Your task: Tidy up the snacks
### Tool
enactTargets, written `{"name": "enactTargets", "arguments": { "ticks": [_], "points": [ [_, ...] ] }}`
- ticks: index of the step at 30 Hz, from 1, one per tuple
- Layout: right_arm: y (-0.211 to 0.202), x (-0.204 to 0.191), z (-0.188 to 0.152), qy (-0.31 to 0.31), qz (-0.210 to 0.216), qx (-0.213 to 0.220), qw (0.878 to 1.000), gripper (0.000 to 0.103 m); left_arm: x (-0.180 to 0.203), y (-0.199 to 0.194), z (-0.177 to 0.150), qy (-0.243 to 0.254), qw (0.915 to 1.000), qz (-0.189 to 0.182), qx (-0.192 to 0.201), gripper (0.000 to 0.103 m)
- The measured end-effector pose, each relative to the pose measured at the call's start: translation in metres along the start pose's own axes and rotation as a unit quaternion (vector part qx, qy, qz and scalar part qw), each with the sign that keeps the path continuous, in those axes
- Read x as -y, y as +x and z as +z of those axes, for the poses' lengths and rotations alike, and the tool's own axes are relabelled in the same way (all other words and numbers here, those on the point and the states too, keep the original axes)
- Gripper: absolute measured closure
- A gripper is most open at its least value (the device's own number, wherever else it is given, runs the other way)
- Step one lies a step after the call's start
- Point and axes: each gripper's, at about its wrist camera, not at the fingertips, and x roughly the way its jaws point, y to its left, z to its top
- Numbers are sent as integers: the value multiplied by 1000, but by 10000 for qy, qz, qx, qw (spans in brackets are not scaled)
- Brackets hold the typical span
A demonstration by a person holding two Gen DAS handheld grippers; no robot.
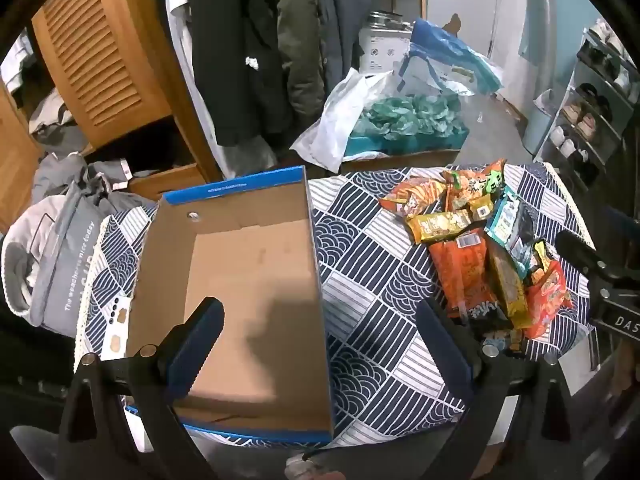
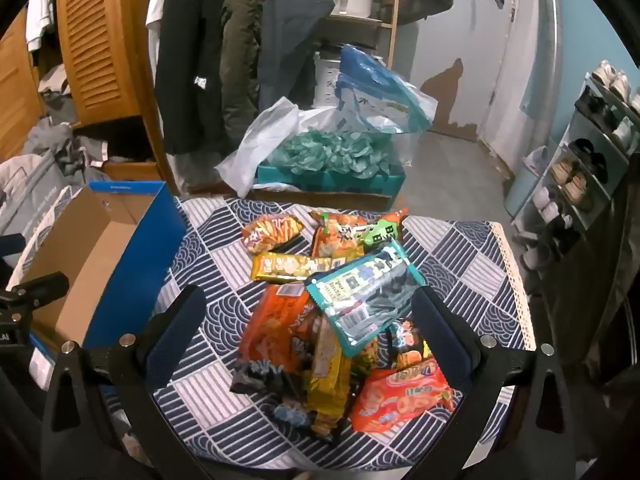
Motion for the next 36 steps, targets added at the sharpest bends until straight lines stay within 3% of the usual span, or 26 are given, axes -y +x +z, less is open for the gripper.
{"name": "enactTargets", "arguments": {
  "ticks": [7, 36],
  "points": [
    [1, 0, -1, 24, 27, -4, 10000, 2, 3, -7, -3, 12, 9998, -32, 178, 5],
    [9, -2, -8, 33, 55, -83, 9999, 2, 4, -2, -3, 72, 9999, 43, 123, 5]
  ]
}}
